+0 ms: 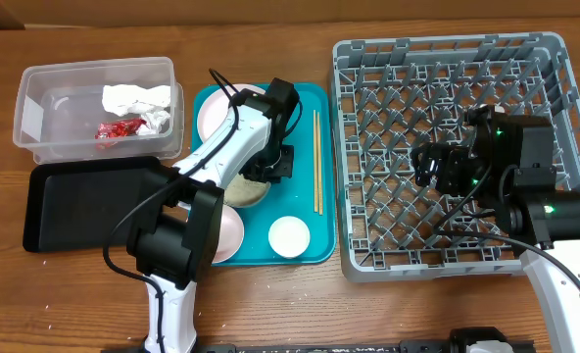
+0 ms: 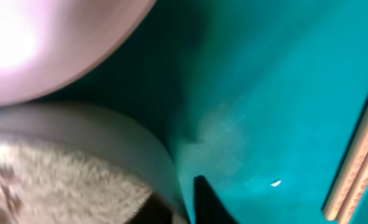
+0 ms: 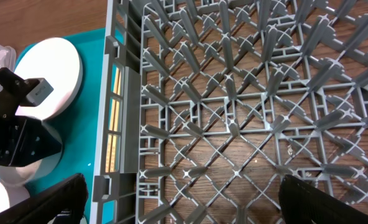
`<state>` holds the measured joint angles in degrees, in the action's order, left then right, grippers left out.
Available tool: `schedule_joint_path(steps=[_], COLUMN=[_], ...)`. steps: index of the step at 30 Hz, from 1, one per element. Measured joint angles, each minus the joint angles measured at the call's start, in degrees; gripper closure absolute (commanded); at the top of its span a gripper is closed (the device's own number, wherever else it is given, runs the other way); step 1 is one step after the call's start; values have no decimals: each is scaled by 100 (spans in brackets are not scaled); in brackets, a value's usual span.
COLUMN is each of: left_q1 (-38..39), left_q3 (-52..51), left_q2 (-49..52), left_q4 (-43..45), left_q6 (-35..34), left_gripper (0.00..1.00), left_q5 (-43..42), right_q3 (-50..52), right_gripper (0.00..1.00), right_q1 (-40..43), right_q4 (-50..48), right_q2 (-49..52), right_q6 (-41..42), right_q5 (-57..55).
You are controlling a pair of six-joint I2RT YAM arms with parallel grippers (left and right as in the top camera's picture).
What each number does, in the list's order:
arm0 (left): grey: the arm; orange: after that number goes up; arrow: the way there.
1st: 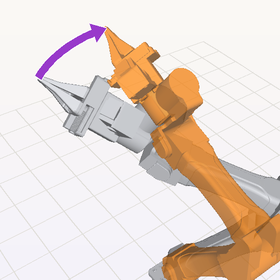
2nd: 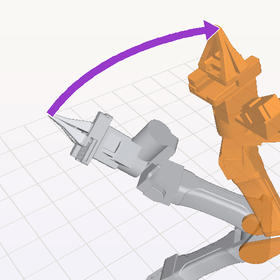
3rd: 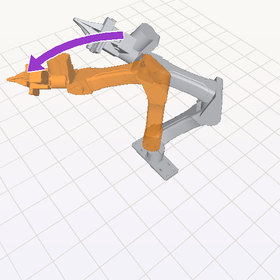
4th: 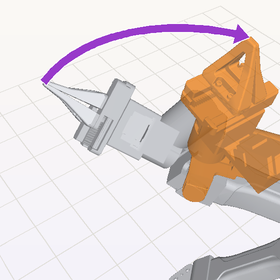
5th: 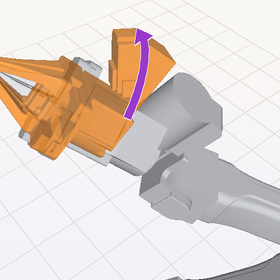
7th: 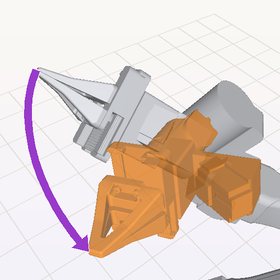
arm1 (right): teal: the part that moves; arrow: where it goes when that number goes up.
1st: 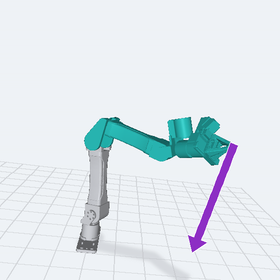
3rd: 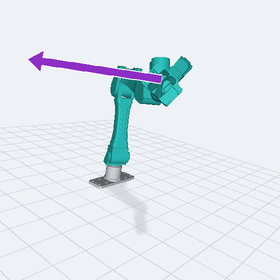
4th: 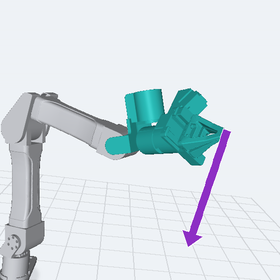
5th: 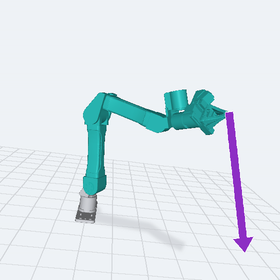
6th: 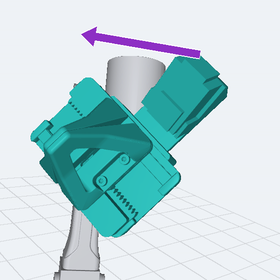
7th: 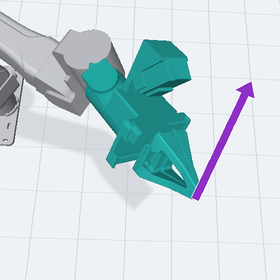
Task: Sort waste into correct bins and load items into the dishwasher
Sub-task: 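Move the left gripper to the rice bowl and grasp its rim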
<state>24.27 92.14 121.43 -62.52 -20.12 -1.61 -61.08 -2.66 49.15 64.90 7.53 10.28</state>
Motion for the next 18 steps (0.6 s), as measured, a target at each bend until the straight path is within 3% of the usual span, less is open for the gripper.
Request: schedule_joint_path(steps=[7,18], left_q1=[0,-223], left_q3=[216,2507], left_q2=[-4,-125], left_q4=[-387,-2323], left_q6=[-35,232], left_gripper=[96,96], left_q5=[118,-144], right_q3=[0,0], right_gripper=[0,0], right_q1=[0,0], right_q4=[-2,4], right_q2=[0,0], right_q6=[-9,-7], right_q5=[0,2])
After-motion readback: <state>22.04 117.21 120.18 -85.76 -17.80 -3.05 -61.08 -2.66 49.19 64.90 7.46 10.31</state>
